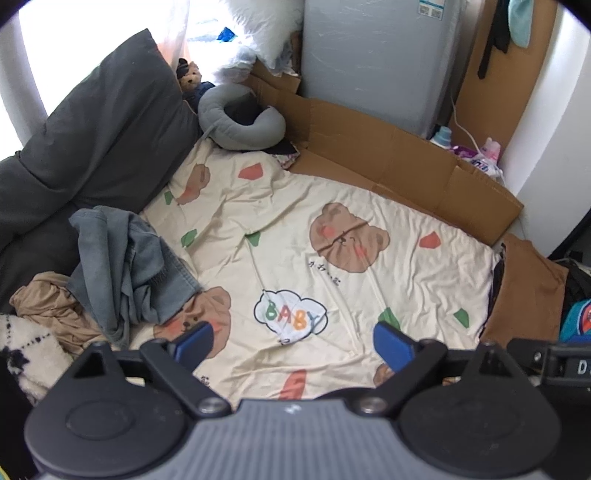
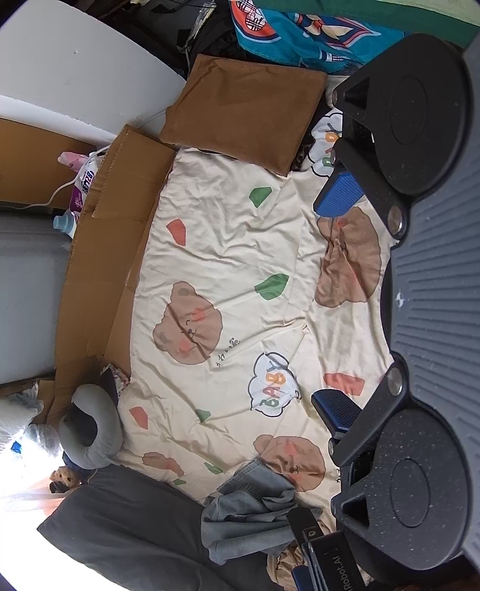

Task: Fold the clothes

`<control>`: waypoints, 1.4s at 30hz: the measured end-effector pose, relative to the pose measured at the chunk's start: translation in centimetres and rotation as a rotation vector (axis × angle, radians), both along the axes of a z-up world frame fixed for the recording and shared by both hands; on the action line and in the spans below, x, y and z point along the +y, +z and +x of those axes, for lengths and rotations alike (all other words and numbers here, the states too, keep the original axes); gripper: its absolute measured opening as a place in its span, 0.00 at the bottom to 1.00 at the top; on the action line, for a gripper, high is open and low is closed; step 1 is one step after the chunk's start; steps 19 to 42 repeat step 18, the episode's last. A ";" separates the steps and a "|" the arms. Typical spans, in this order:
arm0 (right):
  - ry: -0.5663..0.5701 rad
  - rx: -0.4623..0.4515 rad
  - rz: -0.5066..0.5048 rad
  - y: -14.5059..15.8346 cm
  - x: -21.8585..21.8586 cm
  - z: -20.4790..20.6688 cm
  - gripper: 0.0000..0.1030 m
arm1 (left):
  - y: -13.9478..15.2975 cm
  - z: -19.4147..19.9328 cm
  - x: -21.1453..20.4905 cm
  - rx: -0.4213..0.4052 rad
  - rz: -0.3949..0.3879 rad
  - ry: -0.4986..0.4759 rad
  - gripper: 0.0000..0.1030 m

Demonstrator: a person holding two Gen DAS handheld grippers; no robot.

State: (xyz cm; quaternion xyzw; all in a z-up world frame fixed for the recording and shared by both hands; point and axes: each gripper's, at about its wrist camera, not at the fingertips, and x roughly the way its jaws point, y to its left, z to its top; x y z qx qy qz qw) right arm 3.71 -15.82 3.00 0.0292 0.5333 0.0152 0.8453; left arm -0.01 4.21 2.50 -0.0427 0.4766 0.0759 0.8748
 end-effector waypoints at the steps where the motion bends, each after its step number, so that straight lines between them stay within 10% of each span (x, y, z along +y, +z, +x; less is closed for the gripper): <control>1: -0.002 0.001 -0.001 0.0 0.0 0.0 0.99 | 0.0 0.0 0.0 -0.001 -0.003 0.001 0.92; 42: -0.015 -0.003 0.003 0.1 0.0 0.1 0.99 | -0.1 0.0 0.2 0.008 -0.002 0.011 0.92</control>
